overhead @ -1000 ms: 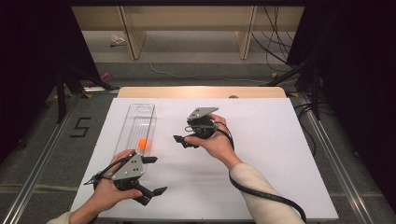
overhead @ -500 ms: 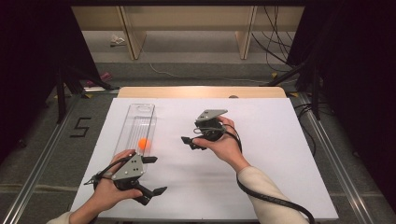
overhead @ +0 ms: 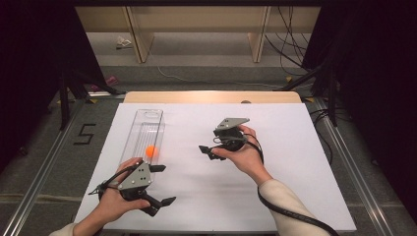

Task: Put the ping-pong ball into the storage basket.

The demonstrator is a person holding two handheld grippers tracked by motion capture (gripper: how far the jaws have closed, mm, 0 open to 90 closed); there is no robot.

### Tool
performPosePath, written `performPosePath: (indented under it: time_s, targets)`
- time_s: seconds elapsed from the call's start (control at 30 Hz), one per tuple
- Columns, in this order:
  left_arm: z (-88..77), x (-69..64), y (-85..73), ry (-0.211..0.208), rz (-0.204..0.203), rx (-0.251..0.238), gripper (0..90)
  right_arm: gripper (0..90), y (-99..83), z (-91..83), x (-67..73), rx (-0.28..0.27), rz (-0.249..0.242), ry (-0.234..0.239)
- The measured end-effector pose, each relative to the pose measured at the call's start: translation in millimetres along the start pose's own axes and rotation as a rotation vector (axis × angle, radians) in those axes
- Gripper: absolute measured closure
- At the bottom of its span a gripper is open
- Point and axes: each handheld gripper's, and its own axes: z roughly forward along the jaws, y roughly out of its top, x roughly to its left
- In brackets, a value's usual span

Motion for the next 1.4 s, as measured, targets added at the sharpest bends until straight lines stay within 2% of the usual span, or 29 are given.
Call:
performPosePath:
  time_s: [0.83, 1.4]
  targets:
    - [-0.2, 0.5, 0.0, 0.002, 0.0, 0.0, 2.3, 19.0, -31.2, -36.7, -11.9, 0.004, 0.045, -0.048]
    - [-0.1, 0.4, -0.2, 0.004, 0.0, 0.001, 2.3, 19.0, -50.3, -66.5, -20.9, -0.021, 0.084, -0.091]
